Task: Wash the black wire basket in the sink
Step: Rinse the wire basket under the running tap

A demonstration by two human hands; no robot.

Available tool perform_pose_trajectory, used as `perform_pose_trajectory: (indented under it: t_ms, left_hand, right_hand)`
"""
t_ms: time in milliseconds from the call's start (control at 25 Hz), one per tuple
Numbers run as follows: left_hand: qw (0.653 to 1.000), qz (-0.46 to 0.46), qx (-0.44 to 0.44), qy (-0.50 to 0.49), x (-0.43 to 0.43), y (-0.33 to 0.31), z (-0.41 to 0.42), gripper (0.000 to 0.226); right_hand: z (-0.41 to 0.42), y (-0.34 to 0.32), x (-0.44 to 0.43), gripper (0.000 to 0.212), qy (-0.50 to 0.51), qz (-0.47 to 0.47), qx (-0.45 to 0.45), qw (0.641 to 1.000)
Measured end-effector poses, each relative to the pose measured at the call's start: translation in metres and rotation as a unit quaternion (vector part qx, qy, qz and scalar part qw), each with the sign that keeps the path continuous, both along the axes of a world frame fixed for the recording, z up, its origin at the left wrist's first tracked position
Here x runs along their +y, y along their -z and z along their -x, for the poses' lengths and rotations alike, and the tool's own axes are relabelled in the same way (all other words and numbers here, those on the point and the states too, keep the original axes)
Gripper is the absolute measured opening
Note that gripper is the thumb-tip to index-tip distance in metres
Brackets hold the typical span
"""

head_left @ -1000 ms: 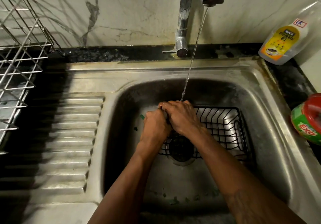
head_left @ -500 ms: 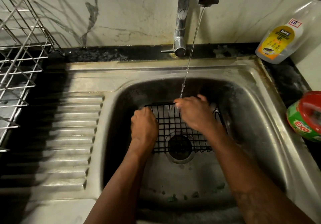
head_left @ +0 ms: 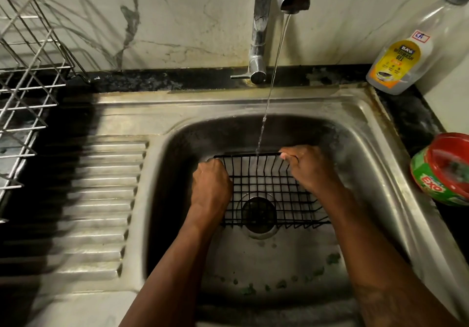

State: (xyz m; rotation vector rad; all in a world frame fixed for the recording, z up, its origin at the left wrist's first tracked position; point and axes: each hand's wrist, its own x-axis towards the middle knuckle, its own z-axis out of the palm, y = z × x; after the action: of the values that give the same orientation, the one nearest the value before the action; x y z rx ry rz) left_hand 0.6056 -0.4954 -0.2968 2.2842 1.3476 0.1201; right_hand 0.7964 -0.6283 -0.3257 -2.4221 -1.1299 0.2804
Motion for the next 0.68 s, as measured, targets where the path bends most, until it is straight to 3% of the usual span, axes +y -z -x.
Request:
perform_pose_trajectory:
  t_ms: [160, 240, 360, 520, 680]
  left_hand:
    - [0.999, 0.025, -0.012, 0.027, -0.001, 0.003, -0.007, 0.026]
    - [0.997, 0.025, -0.044, 0.057, -0.001, 0.001, -0.008, 0.013]
    - [0.996, 0.025, -0.04, 0.071, -0.002, 0.002, -0.008, 0.011]
    - [0.999, 0.032, -0.007, -0.002, 0.007, 0.002, -0.002, 0.02]
    - [0.999, 0.039, 0.002, 0.004, 0.008, -0.001, 0.0, 0.031]
  right_hand:
    - [0.044, 0.006, 0.057, 0.057, -0.079, 0.016, -0.024, 0.996]
    - [0.068, 0.007, 0.084, 0.051, -0.139, 0.018, -0.031, 0.99]
    - [0.077, 0.001, 0.084, 0.041, -0.177, -0.009, -0.057, 0.983]
    - [0.023, -0.003, 0.023, 0.029, -0.053, -0.007, -0.04, 0.998]
    - [-0.005, 0.005, 0.005, 0.025, 0.011, -0.029, -0.003, 1.0]
